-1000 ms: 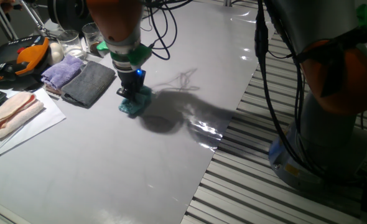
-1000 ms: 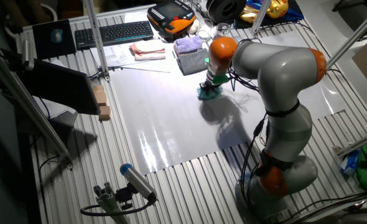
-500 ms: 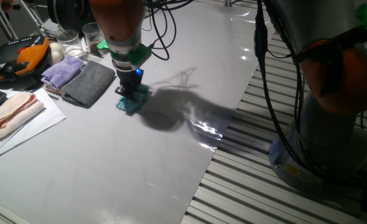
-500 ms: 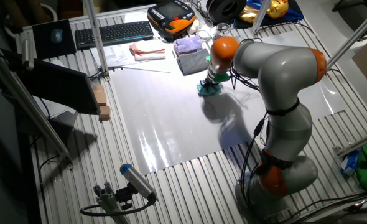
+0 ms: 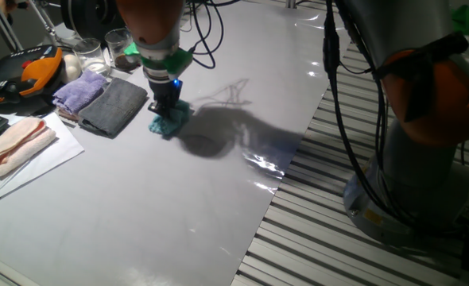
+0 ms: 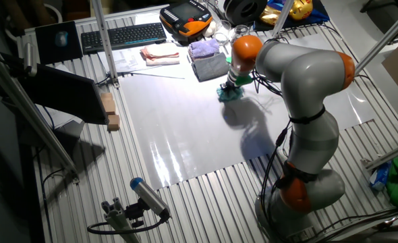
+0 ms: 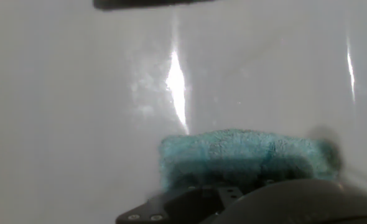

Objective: Clean the table with a cloth

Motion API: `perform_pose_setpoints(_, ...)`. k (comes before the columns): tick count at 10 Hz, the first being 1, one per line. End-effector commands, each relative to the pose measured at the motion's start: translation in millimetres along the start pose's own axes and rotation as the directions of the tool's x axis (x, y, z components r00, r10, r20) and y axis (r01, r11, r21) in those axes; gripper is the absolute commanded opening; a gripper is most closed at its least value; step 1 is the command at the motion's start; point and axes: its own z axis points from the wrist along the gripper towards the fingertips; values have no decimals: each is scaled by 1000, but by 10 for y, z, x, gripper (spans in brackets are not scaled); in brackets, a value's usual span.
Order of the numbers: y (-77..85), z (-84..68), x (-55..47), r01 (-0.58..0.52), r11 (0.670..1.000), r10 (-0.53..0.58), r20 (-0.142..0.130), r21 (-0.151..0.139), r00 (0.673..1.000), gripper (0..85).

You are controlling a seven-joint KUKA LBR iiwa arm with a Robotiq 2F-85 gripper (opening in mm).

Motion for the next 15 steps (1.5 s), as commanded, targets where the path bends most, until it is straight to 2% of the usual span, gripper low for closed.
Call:
perform_pose_setpoints(1,-37,15,-5,6,1000,-6,1,3,1000,0)
perform_pose_setpoints(5,-199,43,62,39,999,-39,5,15,999,0)
perform_pose_setpoints(6,-217,30,101,41,999,-41,-3,19,999,0)
perform_pose_setpoints(8,-175,-56,210,30,999,-30,-30,22,999,0)
perform_pose_setpoints(11,-56,-108,370,1,1000,-1,-36,12,999,0)
perform_pose_setpoints(13,53,-110,382,-24,1000,24,-37,21,999,0)
perform_pose_setpoints(14,75,-108,381,-50,999,50,-36,6,998,0)
perform_pose_setpoints(15,75,-108,381,-61,998,61,-34,5,998,0)
